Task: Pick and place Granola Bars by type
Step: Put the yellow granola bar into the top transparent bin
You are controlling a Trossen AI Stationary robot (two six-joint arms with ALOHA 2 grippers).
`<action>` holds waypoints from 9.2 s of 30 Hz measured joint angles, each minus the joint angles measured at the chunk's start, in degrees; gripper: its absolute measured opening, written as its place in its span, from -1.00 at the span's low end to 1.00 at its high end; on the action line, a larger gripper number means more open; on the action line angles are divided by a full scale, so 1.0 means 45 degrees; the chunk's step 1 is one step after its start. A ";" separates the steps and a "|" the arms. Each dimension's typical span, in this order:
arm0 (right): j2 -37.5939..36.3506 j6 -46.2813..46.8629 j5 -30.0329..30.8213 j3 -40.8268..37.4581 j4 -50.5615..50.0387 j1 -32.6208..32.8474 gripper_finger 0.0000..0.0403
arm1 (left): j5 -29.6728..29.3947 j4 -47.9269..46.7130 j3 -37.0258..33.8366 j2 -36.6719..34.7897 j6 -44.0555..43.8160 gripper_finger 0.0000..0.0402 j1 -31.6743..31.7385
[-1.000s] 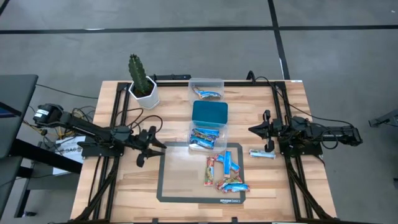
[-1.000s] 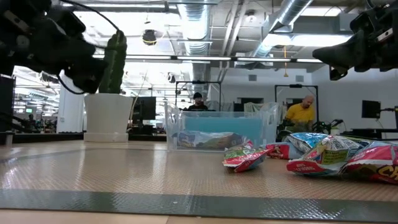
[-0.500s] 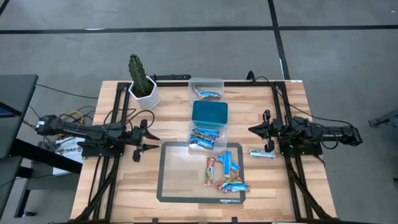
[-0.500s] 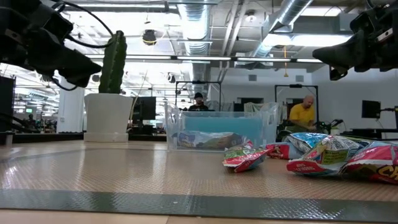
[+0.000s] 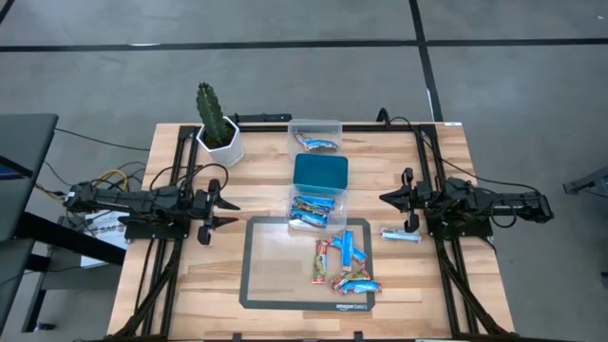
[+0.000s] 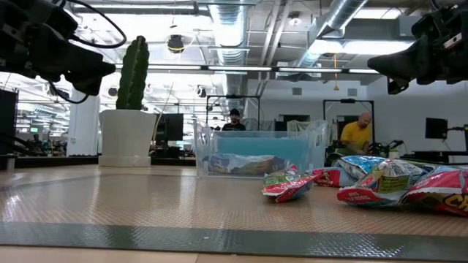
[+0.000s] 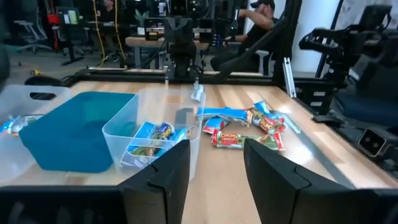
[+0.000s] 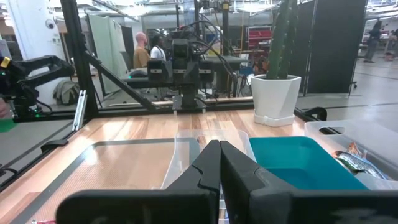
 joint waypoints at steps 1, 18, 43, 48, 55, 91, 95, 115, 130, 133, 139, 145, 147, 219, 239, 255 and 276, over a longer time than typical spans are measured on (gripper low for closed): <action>0.0000 -0.0001 -0.0002 -0.0002 0.0000 0.0000 -1.00 | 0.0051 -0.0001 0.0000 0.0041 -0.0153 -0.28 0.0000; 0.0000 0.0002 0.0002 -0.0002 0.0000 0.0000 -1.00 | 0.0103 -0.0024 -0.0010 0.0098 -0.0124 -0.28 0.0000; 0.0005 0.2287 0.0336 0.0227 0.1804 0.0000 -1.00 | 0.0098 -0.0029 -0.0015 0.0098 -0.0111 -0.28 0.0000; 0.1353 0.2435 0.1673 0.1561 -0.0657 0.0000 -1.00 | 0.0098 -0.0029 -0.0015 0.0098 -0.0107 -0.28 0.0000; 0.5464 0.2468 0.1752 0.4204 -0.2482 0.0262 -1.00 | 0.0098 -0.0029 -0.0015 0.0098 -0.0107 -0.28 -0.0004; 1.7576 0.5721 -0.1336 1.2530 -1.6960 0.3236 -0.19 | 0.0098 -0.0029 -0.0015 0.0098 -0.0111 -0.28 -0.0005; 1.8309 0.5992 -0.1336 1.2377 -1.6932 0.3274 -0.15 | 0.0098 -0.0029 -0.0015 0.0098 -0.0111 -0.28 -0.0005; 2.1200 0.6666 -0.1978 1.2360 -1.5837 0.2657 -0.07 | 0.0098 -0.0034 -0.0015 0.0103 -0.0111 -0.28 -0.0005; 2.1498 0.5971 -0.1695 1.1814 -1.5037 0.2854 -0.02 | 0.0098 -0.0033 -0.0016 0.0103 -0.0111 -0.28 -0.0005; 2.1498 0.5981 -0.1726 1.1517 -1.4632 0.2949 -0.04 | 0.0098 -0.0034 -0.0019 0.0103 -0.0111 -0.28 -0.0005; 2.1493 0.5981 -0.1702 1.1100 -1.4184 0.2973 -0.09 | 0.0098 -0.0034 -0.0015 0.0103 -0.0111 -0.28 -0.0005; 2.1459 0.5986 -0.1807 1.0674 -1.3554 0.2973 -0.33 | 0.0098 -0.0030 -0.0018 0.0100 -0.0111 -0.28 -0.0005; 2.1459 0.5988 -0.1833 1.0674 -1.3485 0.2973 -0.47 | 0.0098 -0.0032 -0.0019 0.0102 -0.0111 -0.28 -0.0005; 1.8085 0.0454 0.7643 1.2776 -0.2877 -0.0295 -0.77 | 0.0101 -0.0030 -0.0015 0.0098 -0.0111 -0.28 -0.0005; 1.8064 -0.2155 0.5473 1.3258 -0.2069 -0.3520 -0.77 | 0.0099 -0.0033 -0.0018 0.0099 -0.0111 -0.28 -0.0005; 1.9693 -0.3525 0.2771 1.5866 -0.4156 -0.4722 -0.77 | 0.0103 -0.0034 -0.0019 0.0098 -0.0111 -0.28 -0.0005; 2.4608 -0.5123 0.2147 2.1951 -0.9387 -0.4983 -0.70 | 0.0103 -0.0034 -0.0019 0.0103 -0.0111 -0.28 -0.0005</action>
